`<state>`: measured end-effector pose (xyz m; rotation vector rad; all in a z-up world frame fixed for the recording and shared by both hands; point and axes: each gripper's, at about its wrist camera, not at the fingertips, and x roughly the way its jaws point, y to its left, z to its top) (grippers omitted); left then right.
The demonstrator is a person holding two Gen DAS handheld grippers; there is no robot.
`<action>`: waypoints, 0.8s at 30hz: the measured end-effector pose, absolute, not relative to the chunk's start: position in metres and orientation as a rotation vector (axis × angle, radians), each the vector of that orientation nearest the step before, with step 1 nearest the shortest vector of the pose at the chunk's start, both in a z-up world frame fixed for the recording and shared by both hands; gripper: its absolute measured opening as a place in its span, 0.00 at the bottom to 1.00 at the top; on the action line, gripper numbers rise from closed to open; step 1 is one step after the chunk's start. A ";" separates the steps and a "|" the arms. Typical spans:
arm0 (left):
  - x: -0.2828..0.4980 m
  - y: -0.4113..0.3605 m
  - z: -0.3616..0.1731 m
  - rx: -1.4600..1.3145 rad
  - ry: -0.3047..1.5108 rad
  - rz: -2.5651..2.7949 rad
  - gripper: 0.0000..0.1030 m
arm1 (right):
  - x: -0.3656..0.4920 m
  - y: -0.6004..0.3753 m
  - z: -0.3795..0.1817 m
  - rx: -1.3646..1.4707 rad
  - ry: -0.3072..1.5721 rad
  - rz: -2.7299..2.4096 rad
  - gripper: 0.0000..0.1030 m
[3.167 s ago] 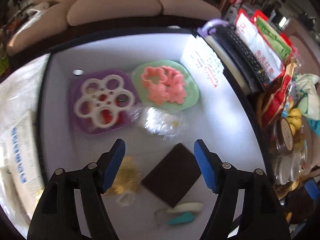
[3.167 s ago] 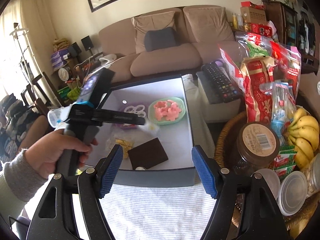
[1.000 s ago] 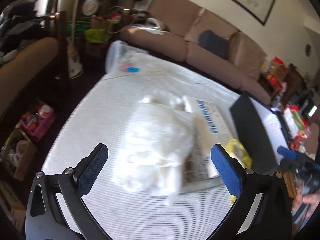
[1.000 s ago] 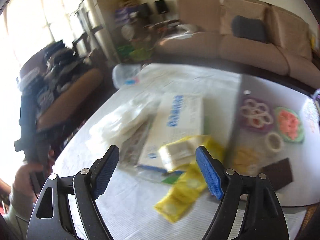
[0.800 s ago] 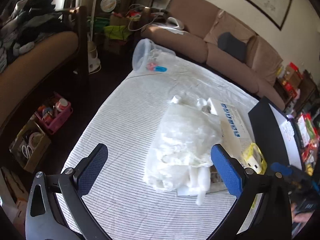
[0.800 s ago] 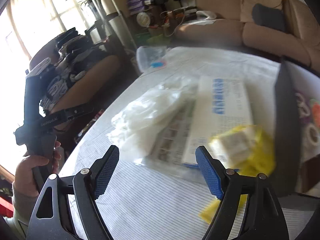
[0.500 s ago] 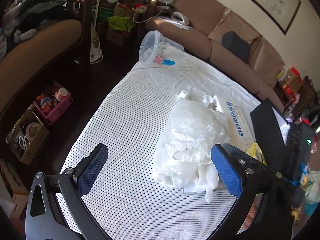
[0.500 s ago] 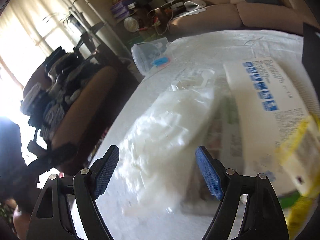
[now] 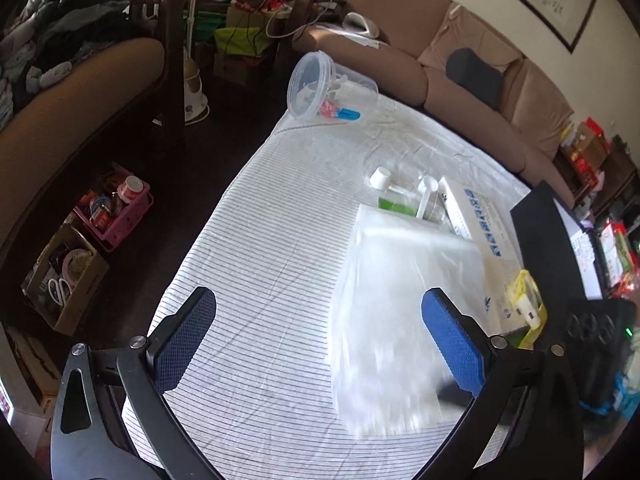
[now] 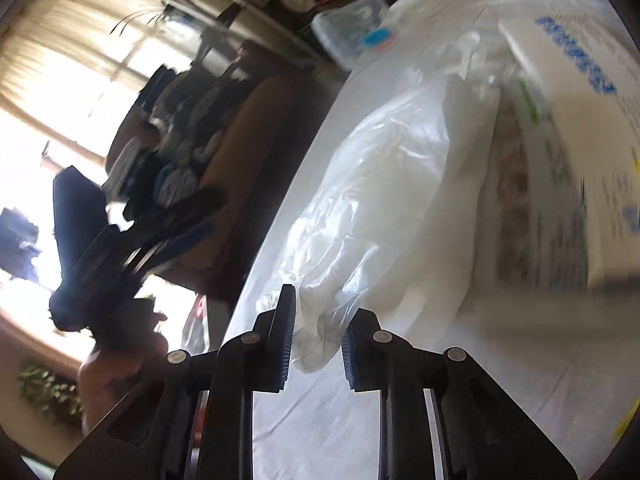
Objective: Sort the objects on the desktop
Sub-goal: 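Grasp the bagged white spoon with the right gripper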
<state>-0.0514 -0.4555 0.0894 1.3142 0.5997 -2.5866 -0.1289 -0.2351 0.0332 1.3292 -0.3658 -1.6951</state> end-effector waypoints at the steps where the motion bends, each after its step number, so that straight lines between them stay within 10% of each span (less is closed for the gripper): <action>1: -0.051 -0.454 0.088 1.323 0.594 -2.589 1.00 | -0.119 -0.232 0.035 1.331 -0.349 -1.681 0.19; 9: -0.066 -0.417 0.069 1.463 0.449 -2.601 1.00 | -0.095 -0.214 0.065 1.317 0.010 -1.824 0.53; 16: -0.080 -0.381 0.057 1.560 0.282 -2.598 1.00 | -0.161 -0.205 0.108 1.165 0.116 -2.093 0.64; 24: -0.072 -0.416 0.087 1.368 0.519 -2.657 1.00 | -0.296 -0.289 0.062 1.210 0.279 -2.155 0.64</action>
